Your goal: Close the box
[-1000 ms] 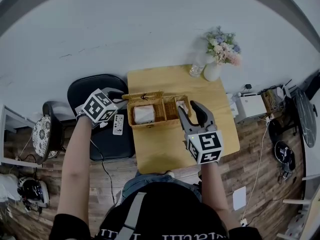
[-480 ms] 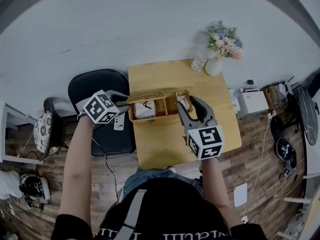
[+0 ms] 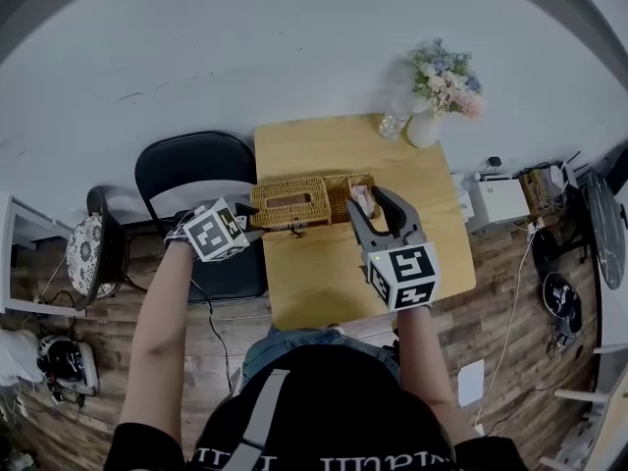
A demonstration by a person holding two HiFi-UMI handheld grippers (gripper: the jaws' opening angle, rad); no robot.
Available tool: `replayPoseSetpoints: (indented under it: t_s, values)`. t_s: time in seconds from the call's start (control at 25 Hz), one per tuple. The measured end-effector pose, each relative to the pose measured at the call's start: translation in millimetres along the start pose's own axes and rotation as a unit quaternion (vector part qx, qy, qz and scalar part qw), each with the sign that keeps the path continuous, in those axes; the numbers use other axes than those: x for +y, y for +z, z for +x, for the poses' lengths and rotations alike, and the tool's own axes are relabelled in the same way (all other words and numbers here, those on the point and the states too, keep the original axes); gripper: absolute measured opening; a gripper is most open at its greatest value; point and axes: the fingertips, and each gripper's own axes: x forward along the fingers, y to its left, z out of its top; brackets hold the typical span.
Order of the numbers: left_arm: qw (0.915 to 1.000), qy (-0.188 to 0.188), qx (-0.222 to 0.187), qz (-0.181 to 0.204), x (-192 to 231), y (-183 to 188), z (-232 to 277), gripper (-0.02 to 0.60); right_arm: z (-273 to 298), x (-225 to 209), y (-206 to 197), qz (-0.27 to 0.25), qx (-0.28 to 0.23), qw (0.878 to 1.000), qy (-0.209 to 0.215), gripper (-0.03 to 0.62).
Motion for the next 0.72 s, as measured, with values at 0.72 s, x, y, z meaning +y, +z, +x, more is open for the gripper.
replayPoseSetpoints:
  t_s: [0.72]
  values:
    - [0.9961, 0.07, -0.005, -0.054, -14.5, -13.1, 29.9, 0.114, -4.5, 12.0, -21.7, 0.004, 0.018, 0.999, 0.039, 0.19]
